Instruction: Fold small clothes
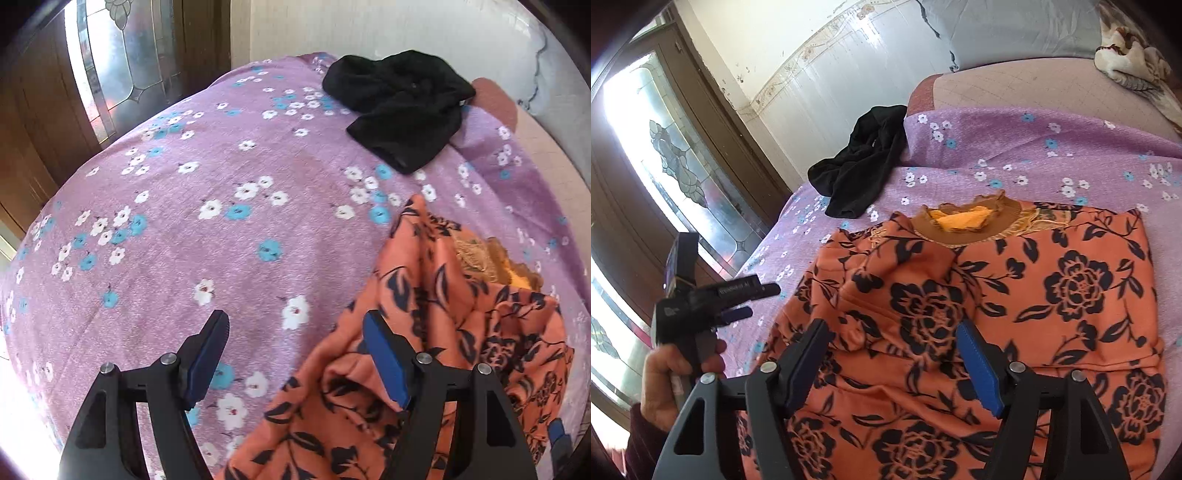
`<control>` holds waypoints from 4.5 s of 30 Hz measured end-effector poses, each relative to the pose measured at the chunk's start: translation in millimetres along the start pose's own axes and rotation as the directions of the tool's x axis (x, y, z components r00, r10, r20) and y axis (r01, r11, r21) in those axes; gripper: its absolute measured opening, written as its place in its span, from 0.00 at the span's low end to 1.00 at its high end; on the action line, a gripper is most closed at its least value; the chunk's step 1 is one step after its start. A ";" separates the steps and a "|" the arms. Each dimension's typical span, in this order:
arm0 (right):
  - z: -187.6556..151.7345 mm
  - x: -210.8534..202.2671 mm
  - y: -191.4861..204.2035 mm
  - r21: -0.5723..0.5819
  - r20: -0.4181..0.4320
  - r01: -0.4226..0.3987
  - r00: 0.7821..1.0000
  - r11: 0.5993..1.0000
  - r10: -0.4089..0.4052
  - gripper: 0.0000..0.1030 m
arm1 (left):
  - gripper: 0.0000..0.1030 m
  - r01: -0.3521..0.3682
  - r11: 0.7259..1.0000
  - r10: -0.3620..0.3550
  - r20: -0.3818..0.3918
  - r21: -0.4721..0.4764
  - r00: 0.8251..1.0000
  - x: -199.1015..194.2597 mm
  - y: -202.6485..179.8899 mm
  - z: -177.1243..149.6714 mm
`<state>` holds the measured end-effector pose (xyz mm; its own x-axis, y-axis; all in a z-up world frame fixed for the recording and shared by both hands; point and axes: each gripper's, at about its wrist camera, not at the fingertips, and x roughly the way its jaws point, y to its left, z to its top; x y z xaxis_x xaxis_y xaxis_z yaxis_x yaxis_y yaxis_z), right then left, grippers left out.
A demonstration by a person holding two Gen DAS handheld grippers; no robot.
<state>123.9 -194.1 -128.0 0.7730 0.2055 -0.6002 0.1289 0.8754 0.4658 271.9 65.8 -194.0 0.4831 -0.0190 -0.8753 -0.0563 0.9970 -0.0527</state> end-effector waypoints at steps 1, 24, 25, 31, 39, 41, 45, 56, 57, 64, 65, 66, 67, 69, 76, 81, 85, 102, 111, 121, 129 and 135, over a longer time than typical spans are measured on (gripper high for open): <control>3.4 8.1 6.4 0.029 -0.009 0.031 0.999 0.999 -0.031 0.73 | 0.73 -0.018 1.000 0.018 -0.009 -0.007 1.000 2.4 4.9 1.0; 59.8 -33.0 -75.8 0.279 -0.065 0.364 0.930 0.889 -0.361 0.06 | 0.73 0.026 1.000 -0.026 -0.026 0.004 0.999 -0.9 8.0 -0.6; 66.3 -42.0 -80.4 0.293 -0.059 0.332 0.942 0.897 -0.330 0.06 | 0.73 0.024 1.000 -0.024 -0.014 0.011 1.000 -2.5 5.4 -0.5; 106.1 -77.1 -83.9 0.356 -0.039 0.110 0.994 0.928 -0.103 0.06 | 0.73 -0.012 0.999 0.011 0.032 0.041 0.999 -6.3 -3.7 0.9; 73.5 -62.8 -204.4 0.744 -0.147 0.056 0.986 0.666 0.082 0.10 | 0.73 -0.044 0.998 0.042 0.029 0.055 0.999 1.4 -5.5 3.2; 44.8 -57.0 -249.4 0.843 -0.193 0.134 0.979 0.520 0.059 0.15 | 0.73 -0.050 0.997 0.048 0.026 0.061 0.998 2.6 -7.4 2.0; 10.3 -83.5 -288.2 0.898 -0.123 0.136 0.991 0.419 -0.057 0.68 | 0.73 -0.059 0.995 0.056 0.036 0.085 0.998 1.5 -12.5 -0.2; 19.6 -82.2 -191.7 0.497 -0.093 0.191 0.982 0.846 -0.167 0.62 | 0.73 0.013 0.982 -0.038 0.129 0.187 0.991 -20.5 -44.6 -12.5; 12.6 -75.3 -189.0 0.478 -0.108 0.210 0.978 0.853 -0.180 0.56 | 0.73 0.018 0.979 -0.044 0.125 0.202 0.991 -19.5 -48.2 -14.3; -12.7 -44.3 -193.5 0.369 -0.171 0.319 0.947 0.873 -0.273 0.17 | 0.73 -0.081 0.964 0.067 0.066 0.253 0.996 8.3 -54.0 -20.1; -10.6 -47.5 -192.7 0.359 -0.160 0.316 0.948 0.878 -0.276 0.12 | 0.73 -0.094 0.963 0.084 0.050 0.251 0.995 14.5 -52.5 -20.2; -7.8 -52.1 -192.2 0.359 -0.138 0.309 0.951 0.881 -0.278 0.10 | 0.74 -0.097 0.964 0.091 0.035 0.247 0.995 19.9 -50.9 -20.3; -4.9 -57.9 -189.8 0.351 -0.115 0.320 0.947 0.880 -0.299 0.09 | 0.76 -0.098 0.965 0.094 0.028 0.242 0.995 23.1 -49.7 -20.5; 1.5 -71.4 -188.2 0.338 -0.073 0.352 0.934 0.873 -0.348 0.09 | 0.76 -0.108 0.963 0.101 0.039 0.246 0.994 22.5 -50.4 -21.3; -5.0 -60.8 -224.9 0.408 -0.253 0.455 0.890 0.792 -0.380 0.07 | 0.76 -0.168 0.942 0.150 0.083 0.292 0.985 17.4 -59.8 -23.9; 10.0 -95.6 -214.8 0.412 -0.067 0.403 0.908 0.818 -0.413 0.11 | 0.76 -0.138 0.954 0.096 0.165 0.267 0.982 -7.0 -60.7 -20.9; 24.6 -90.7 -177.3 0.265 0.088 0.330 0.928 0.906 -0.363 0.11 | 0.76 -0.026 0.947 -0.044 0.209 0.319 0.977 -26.6 -77.4 -26.2; 13.8 -23.9 -152.4 0.128 -0.053 0.247 0.969 0.961 -0.242 0.11 | 0.81 0.055 0.909 -0.103 0.093 0.413 0.990 -9.0 -107.3 -47.3; 2.7 -1.4 -145.1 0.102 -0.199 0.262 0.951 0.960 -0.238 0.12 | 0.81 0.037 0.865 -0.061 0.031 0.501 0.998 6.7 -128.0 -66.6; 12.2 -23.3 -195.8 0.271 -0.156 0.334 0.941 0.903 -0.302 0.12 | 0.81 -0.047 0.929 0.018 0.082 0.368 0.996 5.8 -93.4 -38.5; 16.0 -25.4 -175.0 0.235 -0.117 0.288 0.956 0.928 -0.267 0.14 | 0.81 -0.071 0.929 0.061 0.040 0.364 0.997 15.4 -92.7 -42.1; 10.1 -12.4 -169.5 0.217 -0.152 0.280 0.956 0.935 -0.251 0.14 | 0.81 0.055 0.886 -0.103 0.079 0.461 0.992 -9.0 -119.1 -55.0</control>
<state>98.7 -349.4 -192.9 0.6124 0.0433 -0.7894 0.4715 0.7815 0.4087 226.2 -56.9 -206.3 0.5539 -0.1152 -0.8246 0.3793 0.9165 0.1268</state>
